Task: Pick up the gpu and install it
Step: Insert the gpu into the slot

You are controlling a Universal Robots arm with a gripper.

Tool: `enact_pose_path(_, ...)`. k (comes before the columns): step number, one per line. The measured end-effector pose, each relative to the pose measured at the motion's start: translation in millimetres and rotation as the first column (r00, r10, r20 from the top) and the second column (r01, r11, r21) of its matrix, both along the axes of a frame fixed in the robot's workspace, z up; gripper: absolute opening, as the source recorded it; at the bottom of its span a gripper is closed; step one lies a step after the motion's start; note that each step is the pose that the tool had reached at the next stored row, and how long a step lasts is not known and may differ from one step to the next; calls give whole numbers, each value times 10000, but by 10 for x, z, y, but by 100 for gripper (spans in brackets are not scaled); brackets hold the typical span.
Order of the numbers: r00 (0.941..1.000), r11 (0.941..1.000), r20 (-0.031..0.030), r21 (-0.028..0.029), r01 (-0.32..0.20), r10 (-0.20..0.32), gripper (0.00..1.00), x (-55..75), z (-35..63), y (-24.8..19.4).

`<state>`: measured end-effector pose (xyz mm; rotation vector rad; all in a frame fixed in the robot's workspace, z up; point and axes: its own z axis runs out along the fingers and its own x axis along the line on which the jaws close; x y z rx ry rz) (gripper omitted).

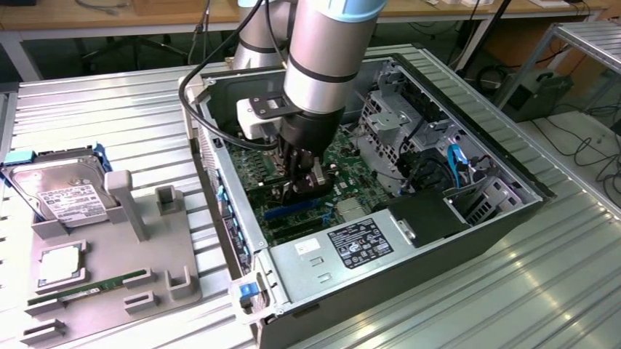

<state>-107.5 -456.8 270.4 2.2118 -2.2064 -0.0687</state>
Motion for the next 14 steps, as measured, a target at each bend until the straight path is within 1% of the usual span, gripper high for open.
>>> enact_pose_path(8,10000,10000,-1,-1,42,-42,26,5,0,-2)
enact_pose_path(14,9994,9994,-1,-1,346,-346,26,5,0,-2)
